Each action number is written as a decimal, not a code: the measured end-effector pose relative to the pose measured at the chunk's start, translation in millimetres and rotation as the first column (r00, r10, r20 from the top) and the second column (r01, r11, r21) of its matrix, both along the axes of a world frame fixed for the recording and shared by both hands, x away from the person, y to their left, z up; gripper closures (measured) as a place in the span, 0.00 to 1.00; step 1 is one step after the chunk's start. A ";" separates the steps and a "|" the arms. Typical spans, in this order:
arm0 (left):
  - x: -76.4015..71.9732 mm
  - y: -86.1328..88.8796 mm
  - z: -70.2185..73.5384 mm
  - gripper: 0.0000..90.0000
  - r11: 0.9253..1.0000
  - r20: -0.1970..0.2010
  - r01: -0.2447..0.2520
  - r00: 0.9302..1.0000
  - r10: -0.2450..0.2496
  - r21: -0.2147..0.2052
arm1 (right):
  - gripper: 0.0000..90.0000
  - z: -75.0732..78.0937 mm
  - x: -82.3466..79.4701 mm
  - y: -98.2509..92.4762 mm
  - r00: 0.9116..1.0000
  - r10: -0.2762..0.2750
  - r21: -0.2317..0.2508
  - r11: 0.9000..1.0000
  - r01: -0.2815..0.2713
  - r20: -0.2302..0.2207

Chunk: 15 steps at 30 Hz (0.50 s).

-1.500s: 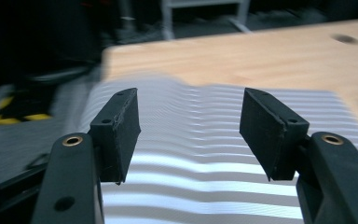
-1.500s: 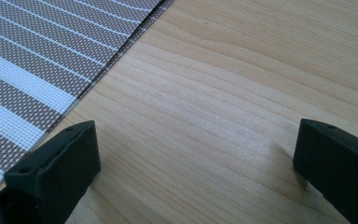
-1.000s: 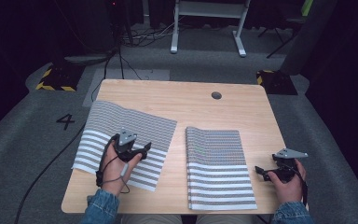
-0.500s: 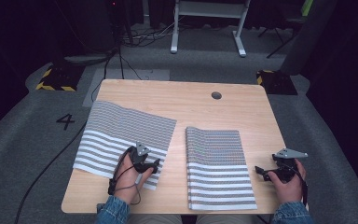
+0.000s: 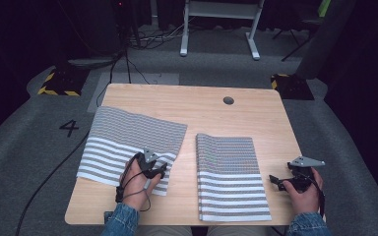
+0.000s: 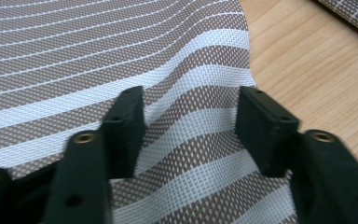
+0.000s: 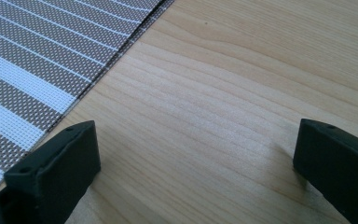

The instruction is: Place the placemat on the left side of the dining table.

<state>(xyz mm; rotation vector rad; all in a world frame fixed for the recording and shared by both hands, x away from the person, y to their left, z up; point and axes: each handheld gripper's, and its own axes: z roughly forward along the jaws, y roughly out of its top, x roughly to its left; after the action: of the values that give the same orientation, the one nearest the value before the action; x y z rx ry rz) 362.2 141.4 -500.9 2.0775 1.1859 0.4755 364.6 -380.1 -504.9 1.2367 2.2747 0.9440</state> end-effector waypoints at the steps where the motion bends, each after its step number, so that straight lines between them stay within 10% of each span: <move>1: 2.3 3.8 0.2 0.68 1.000 0.004 0.005 1.000 -0.005 -0.014 | 0.01 0.0 0.1 0.0 1.000 0.001 0.000 1.000 -0.001 0.000; 10: 1.4 12.0 13.3 0.95 0.999 0.080 0.019 0.997 -0.017 -0.035 | 0.01 0.0 0.1 0.0 1.000 0.000 0.000 1.000 0.000 0.000; 15: -14.1 18.8 38.8 0.96 0.986 0.199 0.118 0.976 -0.092 -0.121 | 0.01 0.0 0.0 0.0 1.000 -0.001 0.000 1.000 0.001 0.000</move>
<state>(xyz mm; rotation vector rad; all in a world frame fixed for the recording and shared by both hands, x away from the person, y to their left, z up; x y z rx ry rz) 348.0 160.2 -462.1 1.9222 0.9632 0.5209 364.6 -380.1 -504.8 1.2369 2.2740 0.9438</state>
